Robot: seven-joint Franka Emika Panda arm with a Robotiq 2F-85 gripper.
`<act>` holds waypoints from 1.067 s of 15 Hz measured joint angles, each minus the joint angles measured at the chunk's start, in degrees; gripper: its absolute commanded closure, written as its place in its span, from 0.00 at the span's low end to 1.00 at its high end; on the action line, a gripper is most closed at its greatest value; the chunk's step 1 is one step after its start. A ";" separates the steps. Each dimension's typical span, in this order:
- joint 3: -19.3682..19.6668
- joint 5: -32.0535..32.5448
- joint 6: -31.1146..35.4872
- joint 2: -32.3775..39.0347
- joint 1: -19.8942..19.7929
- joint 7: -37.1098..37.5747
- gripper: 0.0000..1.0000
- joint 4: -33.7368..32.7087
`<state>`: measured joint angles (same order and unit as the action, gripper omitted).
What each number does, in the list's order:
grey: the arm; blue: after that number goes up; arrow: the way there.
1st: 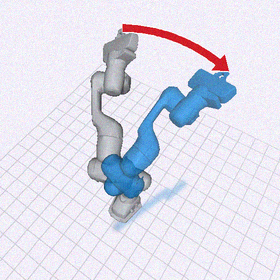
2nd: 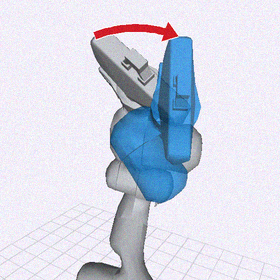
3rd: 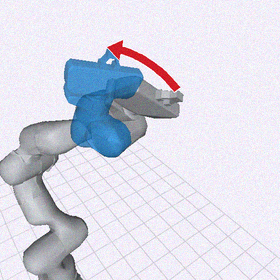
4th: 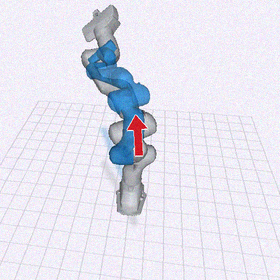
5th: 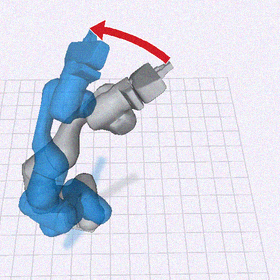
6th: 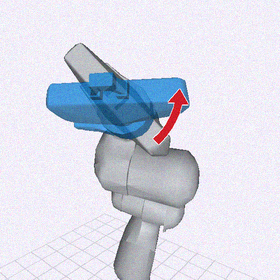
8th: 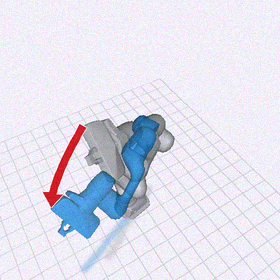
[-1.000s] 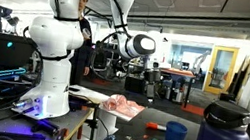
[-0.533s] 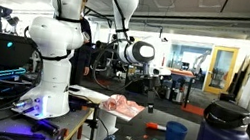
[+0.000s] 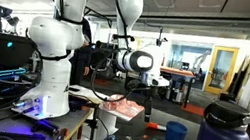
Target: Pick up the pen from the table and put it in the blue cup.
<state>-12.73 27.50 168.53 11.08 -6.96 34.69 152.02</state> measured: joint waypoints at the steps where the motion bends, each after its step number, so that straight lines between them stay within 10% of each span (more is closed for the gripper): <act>1: -0.02 -0.11 0.32 0.76 -0.40 -0.77 0.00 -0.15; 16: -1.24 -0.53 0.84 5.92 -4.25 -5.62 0.00 -5.29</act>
<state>-13.96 26.97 169.36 16.99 -11.22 29.07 146.73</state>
